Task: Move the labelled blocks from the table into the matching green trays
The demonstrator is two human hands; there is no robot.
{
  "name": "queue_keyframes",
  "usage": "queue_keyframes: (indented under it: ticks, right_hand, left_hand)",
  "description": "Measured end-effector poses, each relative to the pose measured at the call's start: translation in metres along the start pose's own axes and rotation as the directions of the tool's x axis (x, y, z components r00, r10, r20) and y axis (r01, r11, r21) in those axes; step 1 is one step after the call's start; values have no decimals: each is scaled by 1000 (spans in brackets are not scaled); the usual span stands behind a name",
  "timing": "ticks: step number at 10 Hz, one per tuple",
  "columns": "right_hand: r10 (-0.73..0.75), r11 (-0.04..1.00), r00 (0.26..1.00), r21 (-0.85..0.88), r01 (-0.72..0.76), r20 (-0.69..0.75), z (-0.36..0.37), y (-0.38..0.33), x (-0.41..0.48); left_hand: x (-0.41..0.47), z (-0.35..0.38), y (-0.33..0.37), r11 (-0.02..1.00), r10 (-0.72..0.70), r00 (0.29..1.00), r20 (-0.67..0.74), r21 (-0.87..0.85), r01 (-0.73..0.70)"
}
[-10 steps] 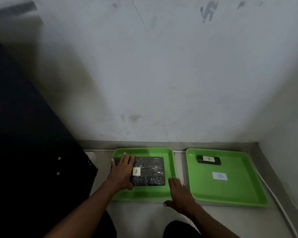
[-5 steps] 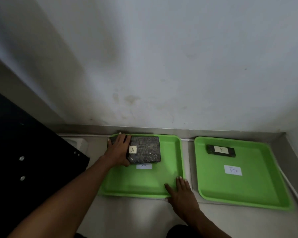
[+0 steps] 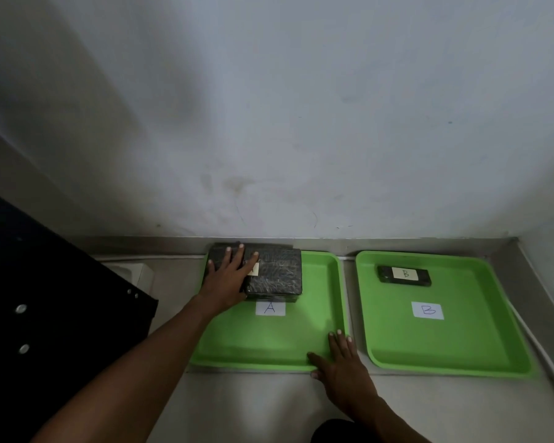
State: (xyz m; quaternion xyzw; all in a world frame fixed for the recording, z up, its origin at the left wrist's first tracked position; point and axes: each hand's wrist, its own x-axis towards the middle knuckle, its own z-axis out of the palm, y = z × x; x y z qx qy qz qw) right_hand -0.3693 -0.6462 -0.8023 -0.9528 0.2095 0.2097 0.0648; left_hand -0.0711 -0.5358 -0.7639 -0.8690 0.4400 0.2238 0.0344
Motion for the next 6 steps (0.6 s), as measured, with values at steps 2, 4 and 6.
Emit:
queue_keyframes:
  ticks: [2,4,6]
  right_hand:
    - [-18,998,999,56,20,-27,-13,-3,-1]
    - [-2,986,1000,169,0,15,-17,4,4]
    - [72,971,996,231,-59,-50,-75,-4,2]
  left_hand:
    - [3,-7,0,1000,-12,1000,15,-4,12]
    - [-15,-16,7,999,-37,999,19,-36,37]
    - [-59,-37,22,998,15,997,-75,-53,-19]
